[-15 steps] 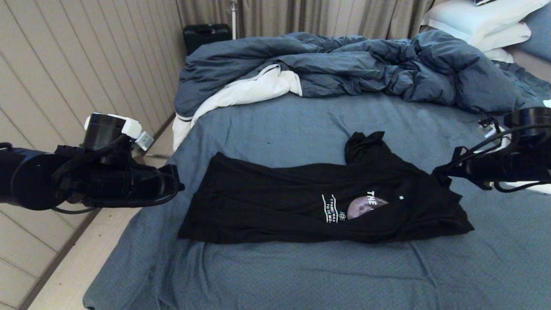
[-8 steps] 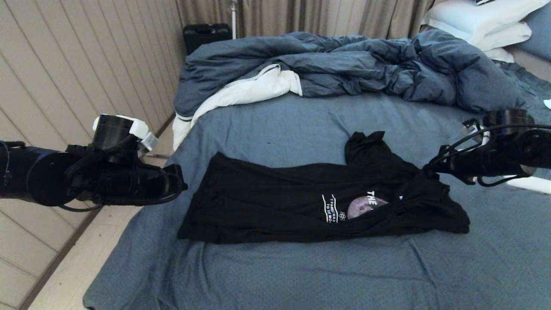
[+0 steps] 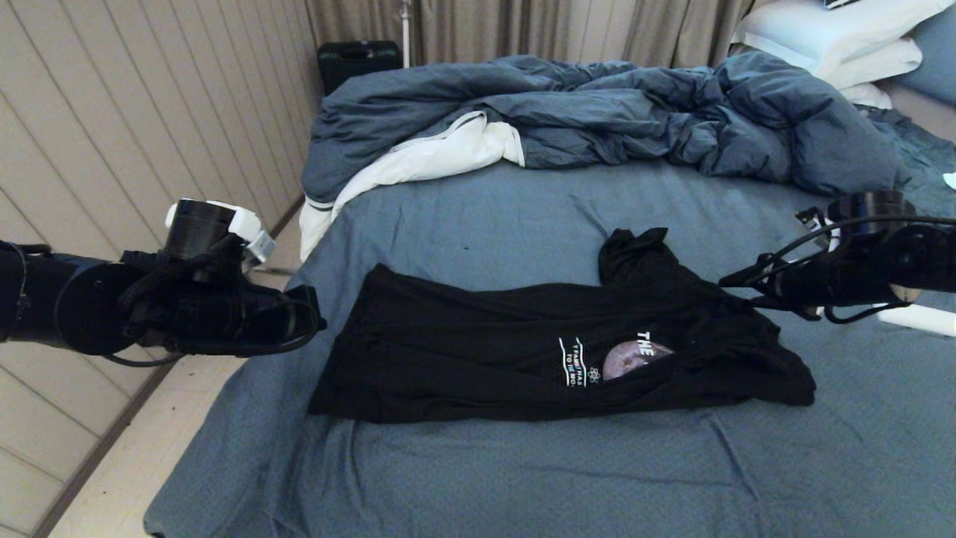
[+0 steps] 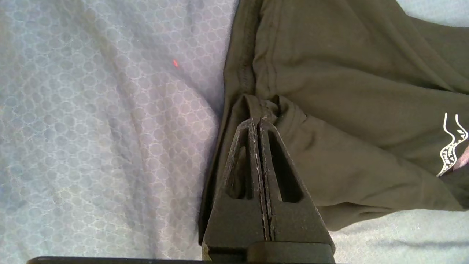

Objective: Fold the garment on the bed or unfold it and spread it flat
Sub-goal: Fold the black T-shirt

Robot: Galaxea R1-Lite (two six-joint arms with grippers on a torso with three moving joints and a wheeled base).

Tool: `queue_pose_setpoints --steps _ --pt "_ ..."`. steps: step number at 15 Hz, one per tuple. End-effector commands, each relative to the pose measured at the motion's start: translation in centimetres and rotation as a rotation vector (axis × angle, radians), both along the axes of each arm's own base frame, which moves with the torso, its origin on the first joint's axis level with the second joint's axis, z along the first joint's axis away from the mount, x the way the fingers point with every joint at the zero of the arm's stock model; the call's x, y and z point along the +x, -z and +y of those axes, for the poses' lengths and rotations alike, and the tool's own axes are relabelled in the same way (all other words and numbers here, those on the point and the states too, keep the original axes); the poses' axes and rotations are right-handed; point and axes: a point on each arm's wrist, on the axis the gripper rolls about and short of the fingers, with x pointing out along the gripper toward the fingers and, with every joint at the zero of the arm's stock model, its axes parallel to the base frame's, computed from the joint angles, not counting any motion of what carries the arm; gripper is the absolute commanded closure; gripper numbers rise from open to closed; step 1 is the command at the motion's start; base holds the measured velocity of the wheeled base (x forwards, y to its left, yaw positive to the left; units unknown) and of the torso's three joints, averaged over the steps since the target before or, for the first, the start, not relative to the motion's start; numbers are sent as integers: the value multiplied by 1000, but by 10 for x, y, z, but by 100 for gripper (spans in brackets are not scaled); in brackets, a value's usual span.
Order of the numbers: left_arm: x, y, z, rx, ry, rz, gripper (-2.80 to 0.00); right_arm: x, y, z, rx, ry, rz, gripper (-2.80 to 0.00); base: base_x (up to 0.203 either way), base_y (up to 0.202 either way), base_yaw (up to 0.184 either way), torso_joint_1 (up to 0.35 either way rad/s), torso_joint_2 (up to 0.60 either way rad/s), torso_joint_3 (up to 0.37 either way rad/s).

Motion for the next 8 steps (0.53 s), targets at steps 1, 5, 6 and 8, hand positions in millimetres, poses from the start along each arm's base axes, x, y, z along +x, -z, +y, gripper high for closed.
queue_pose_setpoints --steps 1,5,6,8 --pt "-1 -4 0 -7 -2 -12 0 -4 -8 1 -2 1 -18 -280 0 0 0 0 0 0" --pt "-7 -13 2 -7 -2 -21 0 -44 -48 3 -15 20 -23 0 0 0 0 0 0 0" --pt "-9 -14 3 -3 0 -23 0 -58 -52 2 -20 25 13 0 0 0 0 0 0 0" --pt "-10 -16 3 -2 8 -13 0 -82 -52 3 -52 6 61 0 0 0 0 0 0 0"
